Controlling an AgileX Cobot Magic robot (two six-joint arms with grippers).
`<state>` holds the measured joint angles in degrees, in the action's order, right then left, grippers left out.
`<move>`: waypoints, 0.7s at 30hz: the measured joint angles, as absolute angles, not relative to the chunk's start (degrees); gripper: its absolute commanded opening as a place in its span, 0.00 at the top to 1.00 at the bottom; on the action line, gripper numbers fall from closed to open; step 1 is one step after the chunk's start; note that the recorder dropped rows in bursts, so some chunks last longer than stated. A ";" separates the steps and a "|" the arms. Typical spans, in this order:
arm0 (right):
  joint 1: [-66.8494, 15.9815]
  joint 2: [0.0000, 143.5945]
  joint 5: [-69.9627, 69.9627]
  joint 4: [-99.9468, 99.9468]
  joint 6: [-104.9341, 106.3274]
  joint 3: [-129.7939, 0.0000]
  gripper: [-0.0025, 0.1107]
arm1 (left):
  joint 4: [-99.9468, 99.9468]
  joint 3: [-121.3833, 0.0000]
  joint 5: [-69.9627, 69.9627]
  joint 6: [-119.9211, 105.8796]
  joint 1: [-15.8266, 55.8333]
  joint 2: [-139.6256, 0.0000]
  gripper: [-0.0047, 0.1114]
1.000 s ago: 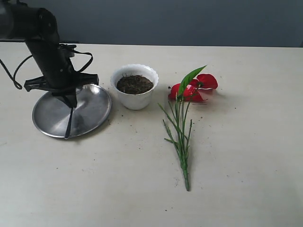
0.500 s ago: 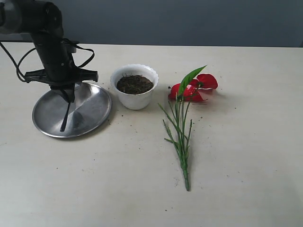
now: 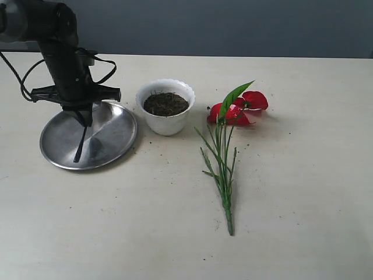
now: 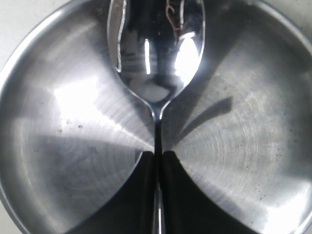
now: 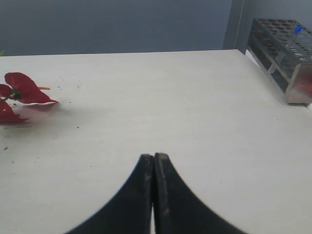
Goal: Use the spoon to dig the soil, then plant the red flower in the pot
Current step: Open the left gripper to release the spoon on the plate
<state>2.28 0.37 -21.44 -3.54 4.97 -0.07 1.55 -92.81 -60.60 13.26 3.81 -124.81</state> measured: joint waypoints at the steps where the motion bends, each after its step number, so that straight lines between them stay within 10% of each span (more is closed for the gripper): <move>1: 2.28 0.37 -21.44 -3.54 4.97 -0.07 0.98 | 1.55 -92.81 -60.60 13.29 3.81 -124.81 0.96; 21: 2.28 0.37 -21.44 -3.54 4.97 -0.07 0.98 | 3.12 -92.84 -60.14 13.29 3.81 -127.45 0.96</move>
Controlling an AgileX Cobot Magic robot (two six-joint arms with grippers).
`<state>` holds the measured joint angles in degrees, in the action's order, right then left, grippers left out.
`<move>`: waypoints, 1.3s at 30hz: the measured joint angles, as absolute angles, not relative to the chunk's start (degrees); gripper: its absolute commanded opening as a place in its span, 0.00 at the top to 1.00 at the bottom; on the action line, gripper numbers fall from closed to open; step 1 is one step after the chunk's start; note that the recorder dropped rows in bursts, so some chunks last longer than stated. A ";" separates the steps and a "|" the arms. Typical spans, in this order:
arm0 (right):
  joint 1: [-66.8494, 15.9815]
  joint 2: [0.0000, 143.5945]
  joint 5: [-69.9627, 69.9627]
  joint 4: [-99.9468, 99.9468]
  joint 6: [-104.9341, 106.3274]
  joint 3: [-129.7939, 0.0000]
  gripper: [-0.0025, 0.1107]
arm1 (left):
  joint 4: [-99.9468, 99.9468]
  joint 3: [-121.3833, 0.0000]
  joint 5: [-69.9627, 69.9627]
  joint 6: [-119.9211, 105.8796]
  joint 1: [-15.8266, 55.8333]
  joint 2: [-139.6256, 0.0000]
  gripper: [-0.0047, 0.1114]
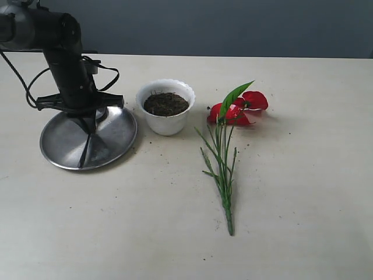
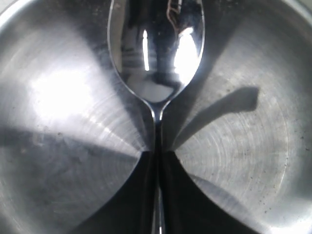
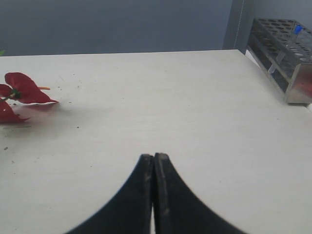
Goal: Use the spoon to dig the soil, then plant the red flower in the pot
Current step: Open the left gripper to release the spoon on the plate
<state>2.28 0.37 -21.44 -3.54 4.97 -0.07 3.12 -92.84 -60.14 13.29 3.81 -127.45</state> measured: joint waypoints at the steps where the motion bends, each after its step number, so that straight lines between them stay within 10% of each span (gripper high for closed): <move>1: 2.28 0.37 -21.44 -3.54 4.97 -0.07 0.98 | 3.12 -92.94 -60.14 13.29 3.81 -127.59 0.96; 20: 2.28 0.37 -21.44 -3.54 4.97 -0.07 0.98 | 3.22 -93.19 -59.73 13.29 3.81 -128.63 0.67; 29: 2.28 0.37 -21.44 -3.54 4.97 -0.07 0.98 | 3.01 -93.19 -60.43 13.23 3.81 -127.95 0.69; 39: 2.28 0.37 -21.44 -3.54 4.97 -0.07 0.98 | 0.40 -93.19 -63.19 13.23 3.81 -122.09 0.96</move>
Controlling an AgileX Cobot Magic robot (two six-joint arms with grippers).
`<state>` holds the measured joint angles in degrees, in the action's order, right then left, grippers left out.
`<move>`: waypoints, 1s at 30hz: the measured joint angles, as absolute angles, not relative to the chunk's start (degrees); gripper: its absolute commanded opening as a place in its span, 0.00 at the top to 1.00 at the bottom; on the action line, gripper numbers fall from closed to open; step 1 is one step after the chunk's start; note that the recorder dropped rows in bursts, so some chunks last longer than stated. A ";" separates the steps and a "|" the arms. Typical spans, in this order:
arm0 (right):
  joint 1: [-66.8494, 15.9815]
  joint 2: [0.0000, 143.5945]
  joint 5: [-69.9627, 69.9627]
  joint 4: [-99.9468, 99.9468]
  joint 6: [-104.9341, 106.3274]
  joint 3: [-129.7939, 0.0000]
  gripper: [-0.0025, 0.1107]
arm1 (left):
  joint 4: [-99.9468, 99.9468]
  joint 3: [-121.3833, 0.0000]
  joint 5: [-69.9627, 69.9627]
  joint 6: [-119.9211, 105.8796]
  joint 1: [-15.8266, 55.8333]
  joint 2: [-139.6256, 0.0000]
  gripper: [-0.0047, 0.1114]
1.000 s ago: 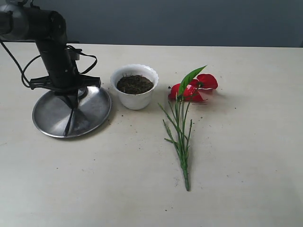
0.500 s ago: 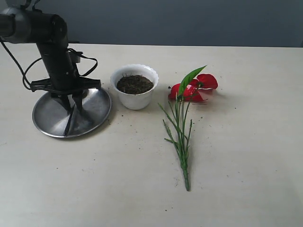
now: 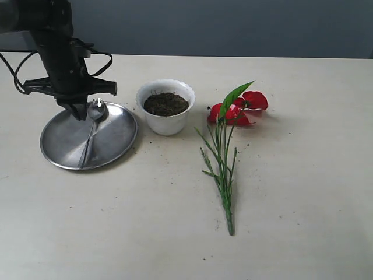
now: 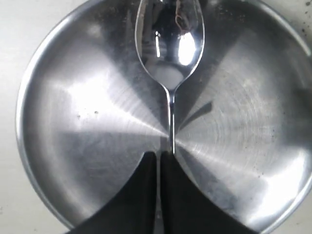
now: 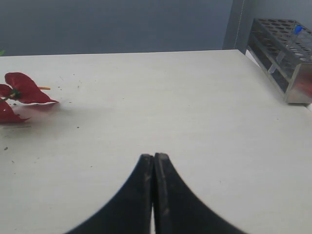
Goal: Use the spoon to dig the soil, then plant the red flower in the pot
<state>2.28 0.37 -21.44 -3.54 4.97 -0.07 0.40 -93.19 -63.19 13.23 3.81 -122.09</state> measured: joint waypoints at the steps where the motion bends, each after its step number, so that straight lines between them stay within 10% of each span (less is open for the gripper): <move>1: 2.28 0.37 -21.44 -3.54 4.97 -0.07 0.98 | 0.00 -93.19 -63.62 13.23 3.81 -121.51 0.96; 30: 2.28 0.37 -21.44 -3.54 4.97 -0.07 0.98 | -7.63 -68.71 -35.24 14.13 5.72 -60.38 0.96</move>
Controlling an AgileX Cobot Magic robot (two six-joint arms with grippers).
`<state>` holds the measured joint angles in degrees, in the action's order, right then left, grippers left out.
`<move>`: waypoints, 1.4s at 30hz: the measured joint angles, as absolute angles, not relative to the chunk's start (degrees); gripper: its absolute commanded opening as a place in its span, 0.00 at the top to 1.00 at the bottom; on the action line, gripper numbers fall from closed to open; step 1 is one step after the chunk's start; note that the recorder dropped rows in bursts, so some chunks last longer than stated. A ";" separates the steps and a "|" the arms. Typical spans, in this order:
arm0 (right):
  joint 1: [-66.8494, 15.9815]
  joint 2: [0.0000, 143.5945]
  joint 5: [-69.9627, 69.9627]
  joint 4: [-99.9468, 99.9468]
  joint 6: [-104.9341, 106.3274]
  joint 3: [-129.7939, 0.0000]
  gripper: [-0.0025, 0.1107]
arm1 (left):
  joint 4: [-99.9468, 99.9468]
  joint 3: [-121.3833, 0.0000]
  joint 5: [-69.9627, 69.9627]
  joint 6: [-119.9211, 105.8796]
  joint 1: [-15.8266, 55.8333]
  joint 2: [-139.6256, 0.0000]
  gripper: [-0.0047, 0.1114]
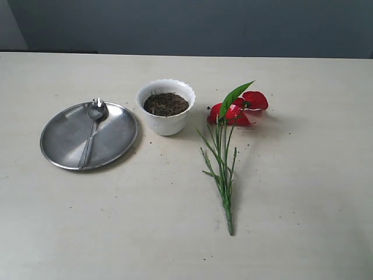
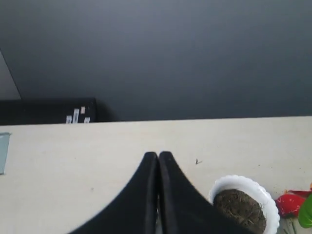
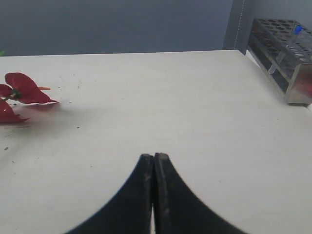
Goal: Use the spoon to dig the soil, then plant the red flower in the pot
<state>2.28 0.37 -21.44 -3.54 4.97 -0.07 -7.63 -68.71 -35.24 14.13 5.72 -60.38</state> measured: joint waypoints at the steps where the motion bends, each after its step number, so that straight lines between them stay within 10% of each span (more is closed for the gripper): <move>1: 2.28 0.37 -21.44 -3.54 4.97 -0.07 0.98 | -7.96 -67.75 -34.70 14.13 5.72 -58.47 0.96; 42: 2.28 0.37 -21.44 -3.54 4.97 -0.07 0.98 | -18.99 -59.93 -44.64 14.13 5.72 -22.79 0.96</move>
<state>2.28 0.37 -21.44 -3.54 4.97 -0.07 -18.99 -59.93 -44.64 14.13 5.72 -22.79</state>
